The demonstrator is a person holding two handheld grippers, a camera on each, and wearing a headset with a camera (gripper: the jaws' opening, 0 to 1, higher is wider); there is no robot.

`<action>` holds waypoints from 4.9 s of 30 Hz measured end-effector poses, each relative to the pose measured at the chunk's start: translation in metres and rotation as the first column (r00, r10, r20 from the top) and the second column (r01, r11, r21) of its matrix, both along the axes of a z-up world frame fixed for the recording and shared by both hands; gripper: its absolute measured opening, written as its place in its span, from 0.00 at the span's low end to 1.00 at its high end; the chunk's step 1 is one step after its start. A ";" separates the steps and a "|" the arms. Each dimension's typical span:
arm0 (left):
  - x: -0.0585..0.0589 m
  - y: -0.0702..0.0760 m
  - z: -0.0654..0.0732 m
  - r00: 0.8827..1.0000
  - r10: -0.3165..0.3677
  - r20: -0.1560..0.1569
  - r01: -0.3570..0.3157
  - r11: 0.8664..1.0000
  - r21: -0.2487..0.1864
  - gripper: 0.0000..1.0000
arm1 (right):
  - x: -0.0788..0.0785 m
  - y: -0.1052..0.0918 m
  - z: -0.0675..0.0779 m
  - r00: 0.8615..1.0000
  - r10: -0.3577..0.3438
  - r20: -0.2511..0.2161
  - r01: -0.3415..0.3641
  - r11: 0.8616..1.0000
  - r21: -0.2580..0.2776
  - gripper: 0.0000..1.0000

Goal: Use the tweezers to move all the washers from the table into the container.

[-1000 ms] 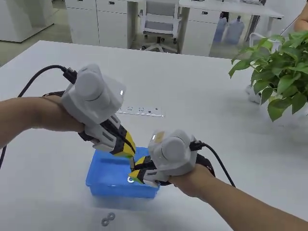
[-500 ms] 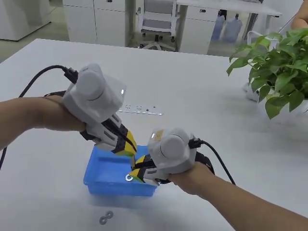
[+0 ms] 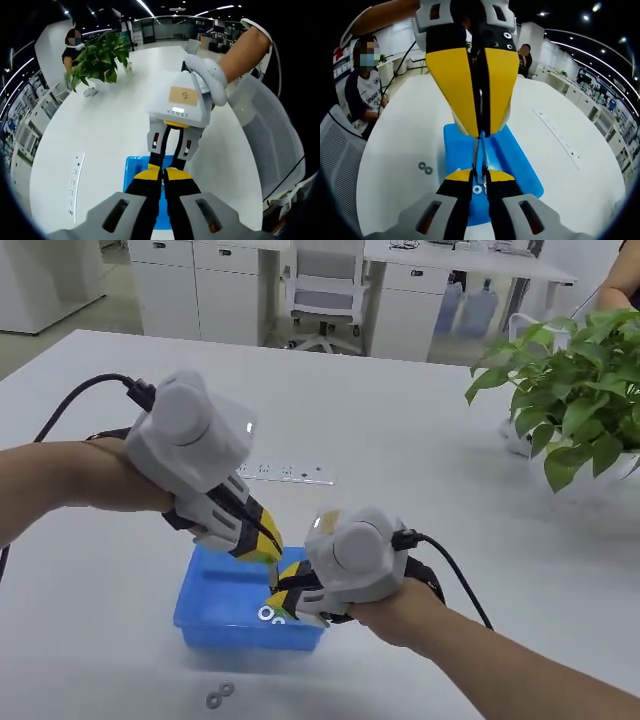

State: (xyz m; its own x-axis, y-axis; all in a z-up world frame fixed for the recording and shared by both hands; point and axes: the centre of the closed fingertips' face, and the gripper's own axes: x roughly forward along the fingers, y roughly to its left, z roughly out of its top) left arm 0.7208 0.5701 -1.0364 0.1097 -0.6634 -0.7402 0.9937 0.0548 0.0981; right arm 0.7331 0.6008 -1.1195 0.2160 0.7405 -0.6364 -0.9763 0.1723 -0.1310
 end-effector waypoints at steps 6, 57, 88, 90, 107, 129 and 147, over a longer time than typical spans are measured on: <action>-0.004 0.002 0.005 1.000 0.001 0.004 -0.001 1.000 0.002 0.05 | -0.005 0.003 0.007 1.000 0.007 0.010 -0.007 1.000 0.014 0.13; -0.069 0.029 -0.002 1.000 0.019 0.017 -0.019 1.000 0.024 0.05 | -0.072 0.035 0.003 0.997 0.082 0.008 -0.082 0.996 0.042 0.12; -0.094 0.043 -0.039 0.998 0.045 -0.039 -0.044 0.999 0.025 0.06 | -0.100 0.045 -0.035 0.990 0.131 -0.049 -0.131 0.991 -0.001 0.12; -0.094 0.044 -0.041 0.998 0.047 -0.045 -0.046 0.999 0.024 0.06 | -0.101 0.045 -0.037 0.990 0.134 -0.049 -0.134 0.991 -0.004 0.12; -0.095 0.046 -0.046 0.997 0.052 -0.051 -0.051 0.998 0.020 0.06 | -0.103 0.049 -0.041 0.988 0.143 -0.051 -0.143 0.990 -0.004 0.12; -0.093 0.045 -0.046 0.995 0.062 -0.075 -0.062 0.998 0.008 0.05 | -0.102 0.048 -0.043 0.989 0.127 -0.075 -0.128 0.992 -0.002 0.10; -0.091 0.045 -0.032 0.996 0.059 -0.065 -0.059 0.998 0.004 0.05 | -0.100 0.047 -0.028 0.994 0.092 -0.064 -0.092 0.996 0.008 0.09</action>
